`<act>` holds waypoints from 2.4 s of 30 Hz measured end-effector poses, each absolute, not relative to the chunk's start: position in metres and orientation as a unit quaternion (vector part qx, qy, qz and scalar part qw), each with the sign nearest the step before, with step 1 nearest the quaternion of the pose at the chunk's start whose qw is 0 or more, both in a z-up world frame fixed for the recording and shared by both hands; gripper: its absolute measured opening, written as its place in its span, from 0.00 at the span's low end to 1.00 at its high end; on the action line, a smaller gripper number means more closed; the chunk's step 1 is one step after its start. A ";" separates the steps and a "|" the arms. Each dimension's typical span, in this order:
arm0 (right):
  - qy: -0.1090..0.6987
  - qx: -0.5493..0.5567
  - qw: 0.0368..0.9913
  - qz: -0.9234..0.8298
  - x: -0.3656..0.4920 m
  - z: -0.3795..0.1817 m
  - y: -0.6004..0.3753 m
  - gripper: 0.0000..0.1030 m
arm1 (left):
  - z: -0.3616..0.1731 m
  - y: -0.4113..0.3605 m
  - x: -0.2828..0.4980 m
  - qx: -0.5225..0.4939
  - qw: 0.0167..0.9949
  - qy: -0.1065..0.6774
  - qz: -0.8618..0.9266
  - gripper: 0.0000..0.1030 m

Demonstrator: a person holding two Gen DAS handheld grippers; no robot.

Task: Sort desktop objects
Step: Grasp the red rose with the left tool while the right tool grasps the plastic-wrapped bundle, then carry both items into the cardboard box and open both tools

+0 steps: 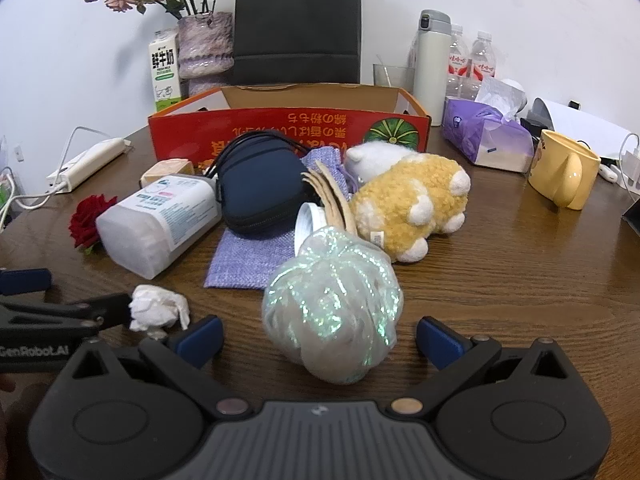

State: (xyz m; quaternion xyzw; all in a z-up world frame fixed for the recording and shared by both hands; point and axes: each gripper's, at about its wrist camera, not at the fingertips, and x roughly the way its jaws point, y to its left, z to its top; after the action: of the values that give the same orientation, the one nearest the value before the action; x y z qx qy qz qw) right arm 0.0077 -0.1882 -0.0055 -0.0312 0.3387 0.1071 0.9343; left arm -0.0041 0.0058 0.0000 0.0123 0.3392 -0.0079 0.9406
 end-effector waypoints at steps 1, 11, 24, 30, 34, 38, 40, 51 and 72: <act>0.331 -0.033 0.935 0.121 0.002 -0.003 -0.189 0.93 | 0.002 0.010 -0.010 0.007 0.939 0.342 -0.022 1.00; 0.293 -0.022 0.948 0.123 0.013 0.012 -0.205 0.84 | 0.019 0.054 0.019 -0.019 0.954 0.298 0.008 0.92; 0.307 -0.025 0.939 0.149 0.014 0.003 -0.201 0.41 | 0.019 0.066 0.052 -0.049 0.941 0.335 0.016 0.44; 0.281 -0.031 0.947 0.154 -0.009 0.019 -0.201 0.41 | 0.027 0.057 0.012 -0.048 0.944 0.327 0.009 0.36; 0.253 -0.030 0.954 0.160 -0.032 0.034 -0.204 0.41 | 0.037 0.055 -0.018 -0.058 0.944 0.324 -0.003 0.34; 0.232 -0.027 0.958 0.165 -0.050 0.048 -0.208 0.41 | 0.052 0.050 -0.043 -0.058 0.951 0.304 -0.014 0.32; 0.223 -0.021 0.959 0.173 -0.055 0.056 -0.210 0.41 | 0.062 0.047 -0.049 -0.058 0.955 0.291 -0.021 0.31; 0.178 -0.024 0.962 0.207 0.032 0.123 -0.202 0.41 | 0.131 0.035 0.050 -0.069 0.960 0.266 -0.052 0.31; 0.468 0.021 0.865 0.179 0.436 0.031 -0.119 0.52 | 0.056 0.030 0.383 0.017 0.905 0.425 0.010 0.63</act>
State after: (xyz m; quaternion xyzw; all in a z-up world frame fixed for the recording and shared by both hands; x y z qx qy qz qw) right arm 0.4359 -0.1192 0.0310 0.0207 0.4679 0.1795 0.8651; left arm 0.3831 0.0303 0.0559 0.0175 0.4246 0.0101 0.9052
